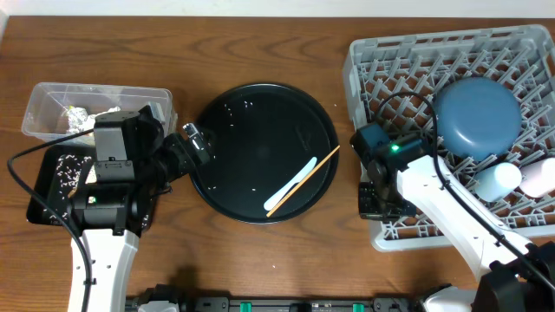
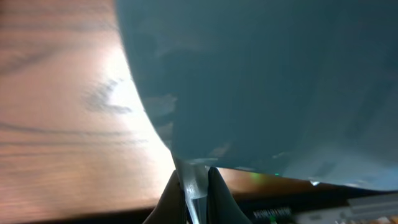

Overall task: Sort waste into correct bins and load items into the dishwasher rack
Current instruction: 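Move the right gripper over the black tray toward the chopstick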

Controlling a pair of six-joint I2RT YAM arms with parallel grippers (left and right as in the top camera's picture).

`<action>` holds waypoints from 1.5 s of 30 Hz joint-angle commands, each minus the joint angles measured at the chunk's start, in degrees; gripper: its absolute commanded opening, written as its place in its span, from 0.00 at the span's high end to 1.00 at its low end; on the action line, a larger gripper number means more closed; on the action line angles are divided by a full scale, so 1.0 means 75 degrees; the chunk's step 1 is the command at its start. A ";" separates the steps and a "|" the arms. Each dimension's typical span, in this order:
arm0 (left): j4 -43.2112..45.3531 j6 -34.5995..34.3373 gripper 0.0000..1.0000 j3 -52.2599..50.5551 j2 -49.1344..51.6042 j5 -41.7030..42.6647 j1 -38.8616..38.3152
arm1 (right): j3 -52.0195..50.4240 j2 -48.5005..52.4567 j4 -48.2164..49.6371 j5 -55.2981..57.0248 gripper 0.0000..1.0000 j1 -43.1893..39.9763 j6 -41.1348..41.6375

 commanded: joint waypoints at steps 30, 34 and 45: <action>-0.0017 0.0105 0.02 0.0111 0.0006 -0.0070 0.0041 | 0.2579 0.0079 -0.0137 -0.1556 0.78 0.0254 0.1043; -0.0017 0.0105 0.02 0.0111 0.0009 -0.0070 0.0041 | 0.2084 0.0079 0.0909 -0.1201 0.87 0.0612 0.2267; -0.0017 0.0105 0.02 0.0111 0.0006 -0.0070 0.0041 | 0.0254 0.0111 0.3756 0.0941 0.99 0.1658 0.4788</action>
